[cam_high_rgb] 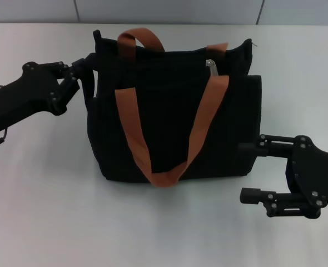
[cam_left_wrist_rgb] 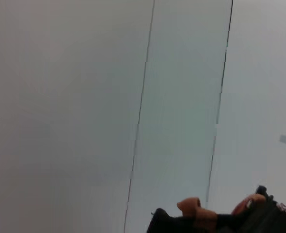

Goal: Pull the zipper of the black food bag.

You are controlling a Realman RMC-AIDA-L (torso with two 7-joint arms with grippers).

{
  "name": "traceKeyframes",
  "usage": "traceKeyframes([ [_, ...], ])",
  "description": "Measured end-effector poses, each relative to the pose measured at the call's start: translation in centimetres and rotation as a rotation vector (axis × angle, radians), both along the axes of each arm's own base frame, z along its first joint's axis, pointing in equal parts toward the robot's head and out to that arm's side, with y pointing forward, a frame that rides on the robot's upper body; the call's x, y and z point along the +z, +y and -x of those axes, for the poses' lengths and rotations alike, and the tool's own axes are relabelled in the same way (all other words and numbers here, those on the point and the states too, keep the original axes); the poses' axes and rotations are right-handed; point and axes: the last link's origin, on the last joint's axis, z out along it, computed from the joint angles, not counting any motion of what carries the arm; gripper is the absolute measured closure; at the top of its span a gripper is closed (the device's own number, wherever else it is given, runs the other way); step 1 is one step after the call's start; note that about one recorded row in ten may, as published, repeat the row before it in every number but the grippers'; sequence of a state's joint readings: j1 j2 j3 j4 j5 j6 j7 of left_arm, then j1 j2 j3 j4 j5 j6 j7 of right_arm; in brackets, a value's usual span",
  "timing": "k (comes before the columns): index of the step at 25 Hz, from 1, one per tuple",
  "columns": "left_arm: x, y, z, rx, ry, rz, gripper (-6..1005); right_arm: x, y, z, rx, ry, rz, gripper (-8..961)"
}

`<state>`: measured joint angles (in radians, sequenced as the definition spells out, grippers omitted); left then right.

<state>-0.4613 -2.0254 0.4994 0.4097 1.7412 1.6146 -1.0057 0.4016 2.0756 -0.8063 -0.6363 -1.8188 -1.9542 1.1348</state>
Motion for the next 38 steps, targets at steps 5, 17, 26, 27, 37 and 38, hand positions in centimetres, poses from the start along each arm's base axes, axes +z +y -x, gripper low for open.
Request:
traceKeyframes([
  [5,0.4,-0.2,-0.1,0.002,0.027,0.079,837,-0.2,0.2,-0.1,-0.002,-0.011,-0.005,230],
  [17,3.1,-1.0,-1.0,-0.036,0.017,0.223,701,-0.5,0.5,-0.3,-0.022,-0.029,-0.017,230],
  [26,4.7,-1.6,-1.5,-0.065,0.006,0.325,337,-1.2,0.6,-0.3,-0.019,-0.042,-0.009,230],
  [27,4.8,-2.0,-1.9,-0.1,-0.009,0.345,300,-1.3,0.6,-0.2,-0.018,-0.041,-0.009,230],
  [37,2.2,-4.7,-2.9,-0.254,-0.008,0.486,194,-1.9,1.1,0.1,-0.01,-0.037,-0.011,230],
  [38,1.8,-4.9,-2.9,-0.264,-0.006,0.495,194,-2.0,1.1,0.2,-0.012,-0.037,-0.008,230],
])
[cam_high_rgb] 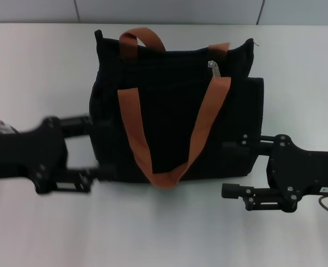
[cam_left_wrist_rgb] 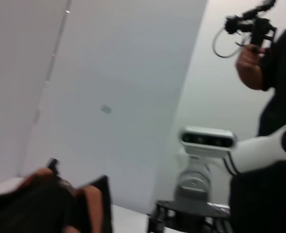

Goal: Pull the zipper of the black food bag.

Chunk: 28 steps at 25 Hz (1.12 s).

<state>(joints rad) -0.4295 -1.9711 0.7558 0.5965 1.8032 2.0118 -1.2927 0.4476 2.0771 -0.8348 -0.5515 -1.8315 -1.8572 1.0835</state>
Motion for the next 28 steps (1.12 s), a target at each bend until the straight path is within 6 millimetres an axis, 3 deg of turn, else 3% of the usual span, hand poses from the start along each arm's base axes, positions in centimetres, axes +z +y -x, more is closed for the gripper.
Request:
traceKeyframes([
  [12,-6.2,-2.7,0.9,-0.053,0.094,0.079,196,-1.8,-0.5,-0.3,0.015,-0.042,0.048,230],
  [28,-6.4,-3.2,1.4,-0.039,0.077,0.044,197,-2.7,-1.0,-0.7,0.01,-0.057,0.059,230],
])
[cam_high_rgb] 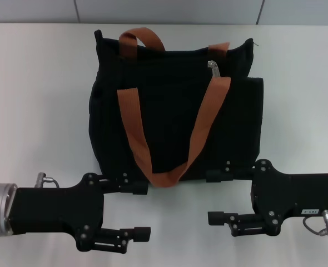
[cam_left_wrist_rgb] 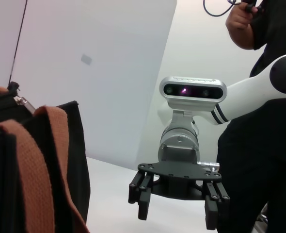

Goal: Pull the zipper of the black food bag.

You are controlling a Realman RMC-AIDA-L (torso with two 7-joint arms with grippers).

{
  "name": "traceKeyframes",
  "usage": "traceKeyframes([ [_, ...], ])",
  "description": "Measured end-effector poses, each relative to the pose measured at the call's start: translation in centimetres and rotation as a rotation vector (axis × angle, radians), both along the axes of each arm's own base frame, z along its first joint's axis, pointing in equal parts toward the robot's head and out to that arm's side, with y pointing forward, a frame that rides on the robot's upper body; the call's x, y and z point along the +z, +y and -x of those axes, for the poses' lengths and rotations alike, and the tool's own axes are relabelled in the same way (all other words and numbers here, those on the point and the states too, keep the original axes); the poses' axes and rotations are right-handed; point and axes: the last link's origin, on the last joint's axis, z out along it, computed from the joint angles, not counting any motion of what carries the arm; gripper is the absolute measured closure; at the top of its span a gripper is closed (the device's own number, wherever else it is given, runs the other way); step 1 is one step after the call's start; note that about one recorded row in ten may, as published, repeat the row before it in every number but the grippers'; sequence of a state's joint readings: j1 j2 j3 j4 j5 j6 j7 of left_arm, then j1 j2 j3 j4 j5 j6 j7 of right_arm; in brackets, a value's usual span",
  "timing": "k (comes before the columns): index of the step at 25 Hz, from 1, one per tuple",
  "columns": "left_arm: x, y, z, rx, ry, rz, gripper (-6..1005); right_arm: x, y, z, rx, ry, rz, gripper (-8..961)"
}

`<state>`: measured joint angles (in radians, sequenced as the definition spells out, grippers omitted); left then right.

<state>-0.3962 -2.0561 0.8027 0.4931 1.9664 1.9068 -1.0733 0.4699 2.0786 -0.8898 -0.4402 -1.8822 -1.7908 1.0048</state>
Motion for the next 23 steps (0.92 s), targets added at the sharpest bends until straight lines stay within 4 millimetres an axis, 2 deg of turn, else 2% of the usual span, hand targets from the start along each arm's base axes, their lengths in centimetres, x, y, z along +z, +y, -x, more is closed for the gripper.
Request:
traceKeyframes([
  [23,0.22,-0.07,0.24,0.018,-0.007,-0.015,197,0.06,-0.19,-0.08,0.006,0.005,-0.004,230],
])
